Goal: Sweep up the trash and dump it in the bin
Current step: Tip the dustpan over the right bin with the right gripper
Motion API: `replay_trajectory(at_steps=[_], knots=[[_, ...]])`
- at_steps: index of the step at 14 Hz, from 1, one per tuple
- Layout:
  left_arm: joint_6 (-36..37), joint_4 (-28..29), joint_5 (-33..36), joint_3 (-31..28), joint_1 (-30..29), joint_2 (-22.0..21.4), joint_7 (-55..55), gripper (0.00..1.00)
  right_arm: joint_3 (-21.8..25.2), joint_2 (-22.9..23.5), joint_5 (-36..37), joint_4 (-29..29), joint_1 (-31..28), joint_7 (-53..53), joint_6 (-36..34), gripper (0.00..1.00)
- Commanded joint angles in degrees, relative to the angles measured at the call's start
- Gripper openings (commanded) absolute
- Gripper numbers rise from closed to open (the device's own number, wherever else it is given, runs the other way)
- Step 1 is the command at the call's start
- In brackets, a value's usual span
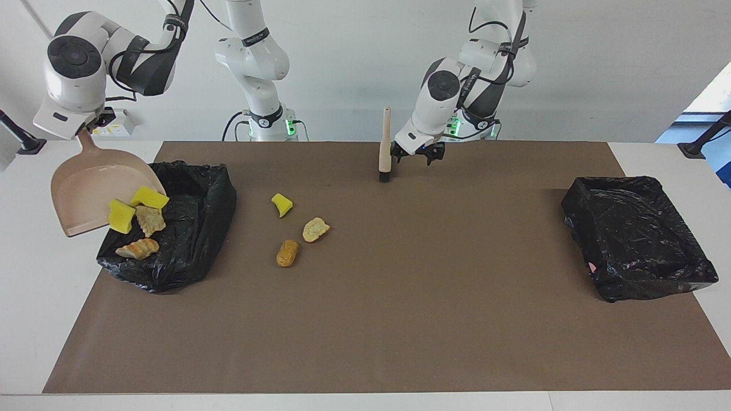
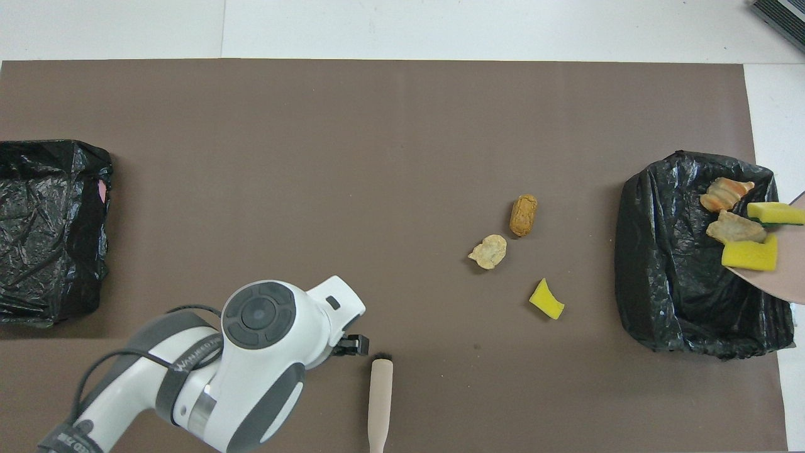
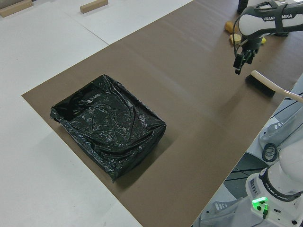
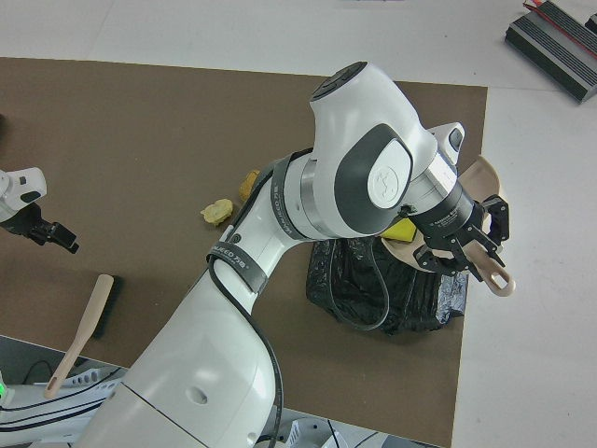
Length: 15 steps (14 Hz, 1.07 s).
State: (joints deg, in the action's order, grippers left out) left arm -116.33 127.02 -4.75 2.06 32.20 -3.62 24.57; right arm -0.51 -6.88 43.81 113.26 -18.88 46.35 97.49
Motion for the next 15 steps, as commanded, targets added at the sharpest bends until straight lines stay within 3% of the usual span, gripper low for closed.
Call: replay_trajectory(at_steps=[1,4,6,10,13,15], knots=[[3.2,-11.2,7.2,0.8,-5.7,7.1,-1.6,1.0,-0.5,-0.5,4.9,0.9,2.4,2.5,-0.1,0.0],[5.9,-20.9,7.2,0.8,-13.2,11.0,-6.6,1.0,-0.5,-1.0,6.3,-0.5,2.6,8.1,-3.2,0.0],[8.2,-26.4,7.0,0.8,-18.6,10.9,-11.3,1.0,-0.7,-1.4,6.0,-3.0,2.6,11.3,-7.1,0.0],[22.1,-37.4,7.6,0.7,-25.1,10.8,-18.1,1.0,-2.1,-2.7,4.0,-10.7,2.6,19.2,-16.3,0.0],[28.4,-42.8,7.6,0.0,-25.8,9.7,-19.2,1.0,-1.7,-4.9,-6.6,-13.2,2.3,21.4,-16.7,0.0],[31.4,-42.7,7.3,0.1,-26.5,6.5,-22.3,1.0,-1.9,-5.1,-14.5,-13.1,2.4,20.4,-16.4,0.0]])
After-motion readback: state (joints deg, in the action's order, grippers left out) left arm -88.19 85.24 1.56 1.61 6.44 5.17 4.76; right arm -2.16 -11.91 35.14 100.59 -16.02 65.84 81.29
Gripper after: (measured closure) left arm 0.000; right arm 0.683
